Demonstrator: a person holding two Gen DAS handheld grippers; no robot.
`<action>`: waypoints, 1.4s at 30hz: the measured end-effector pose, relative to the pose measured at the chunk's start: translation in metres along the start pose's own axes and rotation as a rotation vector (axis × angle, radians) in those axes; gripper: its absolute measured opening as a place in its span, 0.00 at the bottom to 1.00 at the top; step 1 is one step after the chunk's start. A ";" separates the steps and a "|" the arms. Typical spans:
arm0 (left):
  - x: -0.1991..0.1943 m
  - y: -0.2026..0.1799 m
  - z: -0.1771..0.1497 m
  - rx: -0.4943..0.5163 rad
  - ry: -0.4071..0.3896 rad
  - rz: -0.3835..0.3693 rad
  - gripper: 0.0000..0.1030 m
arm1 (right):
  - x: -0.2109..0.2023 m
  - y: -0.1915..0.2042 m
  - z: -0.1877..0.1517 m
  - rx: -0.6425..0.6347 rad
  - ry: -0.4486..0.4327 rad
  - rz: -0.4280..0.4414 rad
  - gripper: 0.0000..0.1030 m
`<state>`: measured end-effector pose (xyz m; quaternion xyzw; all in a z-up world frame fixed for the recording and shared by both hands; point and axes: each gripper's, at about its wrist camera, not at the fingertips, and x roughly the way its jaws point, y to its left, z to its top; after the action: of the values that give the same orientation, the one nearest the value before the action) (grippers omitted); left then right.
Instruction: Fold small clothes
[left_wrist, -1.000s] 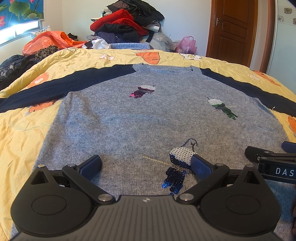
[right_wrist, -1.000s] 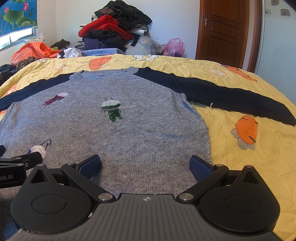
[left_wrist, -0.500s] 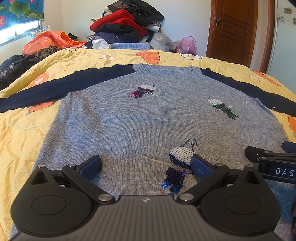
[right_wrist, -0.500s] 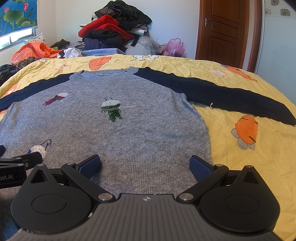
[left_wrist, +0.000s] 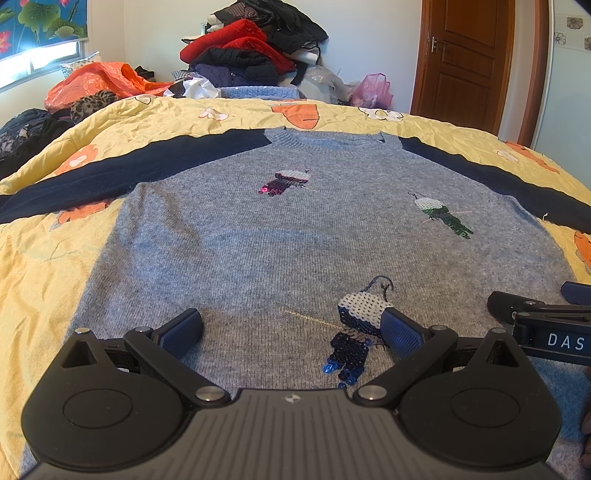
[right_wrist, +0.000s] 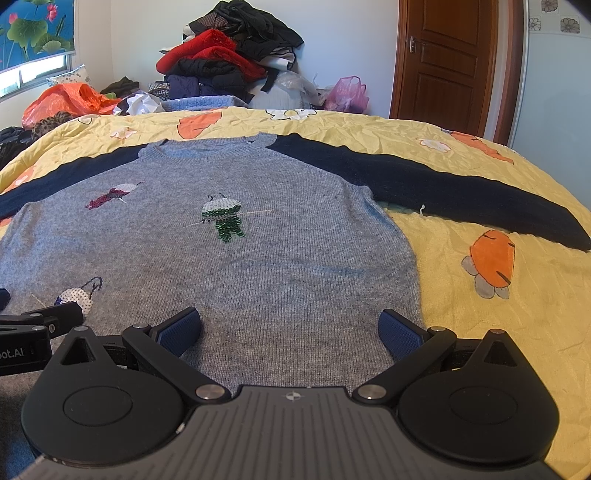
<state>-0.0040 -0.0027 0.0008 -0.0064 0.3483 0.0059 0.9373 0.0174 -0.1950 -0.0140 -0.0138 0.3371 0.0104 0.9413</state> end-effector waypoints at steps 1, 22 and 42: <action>0.000 -0.001 0.000 0.003 0.000 0.002 1.00 | 0.000 0.000 0.000 0.000 0.000 0.000 1.00; -0.002 0.000 0.000 0.000 -0.007 -0.001 1.00 | -0.020 -0.029 0.022 -0.015 -0.087 0.106 0.97; -0.002 0.001 0.000 0.000 -0.007 -0.002 1.00 | 0.034 -0.377 0.022 1.104 -0.151 0.067 0.73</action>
<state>-0.0055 -0.0013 0.0017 -0.0065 0.3450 0.0051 0.9386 0.0684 -0.5704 -0.0118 0.4927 0.2242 -0.1366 0.8296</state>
